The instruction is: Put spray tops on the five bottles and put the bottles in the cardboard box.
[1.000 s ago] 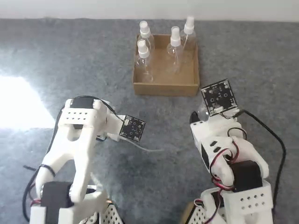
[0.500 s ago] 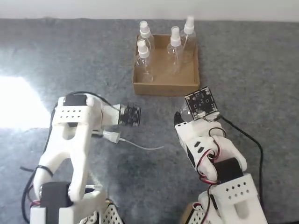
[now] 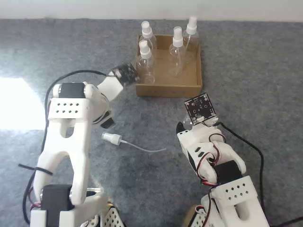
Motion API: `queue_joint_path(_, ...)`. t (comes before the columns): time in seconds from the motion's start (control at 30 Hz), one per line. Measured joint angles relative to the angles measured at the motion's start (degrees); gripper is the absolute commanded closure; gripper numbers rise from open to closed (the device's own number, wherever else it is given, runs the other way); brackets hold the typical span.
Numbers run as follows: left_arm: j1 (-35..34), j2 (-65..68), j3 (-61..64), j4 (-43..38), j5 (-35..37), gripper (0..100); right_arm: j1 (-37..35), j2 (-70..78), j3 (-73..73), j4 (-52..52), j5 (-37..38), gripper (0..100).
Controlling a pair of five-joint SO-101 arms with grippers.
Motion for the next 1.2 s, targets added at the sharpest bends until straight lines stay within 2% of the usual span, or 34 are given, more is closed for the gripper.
queue_joint_path(0.53, -0.2, 0.0, 0.0, 0.4, 52.7, 78, 0.0, 0.0, 0.4, 0.0, 0.0, 82.6)
queue_joint_path(0.63, -0.3, 0.0, 0.0, 0.4, 60.6, 78, 0.0, 0.0, 0.4, 0.0, 0.0, 82.6)
queue_joint_path(0.93, -1.4, 0.0, 0.7, 0.4, 73.8, 78, 0.9, 0.0, 0.4, 0.0, 0.0, 82.6)
queue_joint_path(1.2, -1.3, 0.0, 7.5, -0.8, 76.0, 78, 2.4, 0.0, 0.4, 0.0, 0.0, 82.6)
